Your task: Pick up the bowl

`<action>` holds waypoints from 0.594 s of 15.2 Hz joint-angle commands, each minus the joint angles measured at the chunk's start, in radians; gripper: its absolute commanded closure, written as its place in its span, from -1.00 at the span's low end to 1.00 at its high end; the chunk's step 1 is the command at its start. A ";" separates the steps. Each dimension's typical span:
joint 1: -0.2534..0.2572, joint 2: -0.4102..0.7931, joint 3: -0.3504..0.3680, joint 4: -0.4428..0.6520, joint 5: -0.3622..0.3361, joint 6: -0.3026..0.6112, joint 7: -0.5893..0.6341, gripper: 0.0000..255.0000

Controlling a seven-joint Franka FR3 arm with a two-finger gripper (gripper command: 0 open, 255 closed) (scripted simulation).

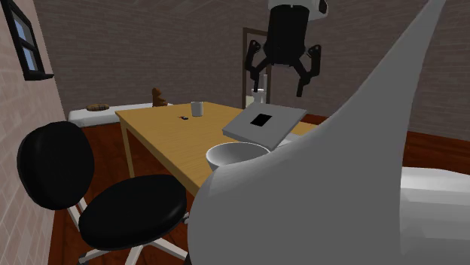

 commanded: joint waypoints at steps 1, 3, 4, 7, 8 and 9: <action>0.000 0.000 0.000 0.000 0.000 0.000 0.000 -1.00; -0.003 0.024 -0.006 -0.048 0.013 0.075 -0.003 -1.00; -0.005 0.039 -0.009 -0.071 0.020 0.113 -0.005 -1.00; -0.008 0.093 -0.017 -0.130 0.043 0.229 -0.014 -1.00; -0.008 0.114 -0.019 -0.146 0.051 0.269 -0.018 -1.00; -0.008 0.138 -0.022 -0.162 0.060 0.309 -0.022 -1.00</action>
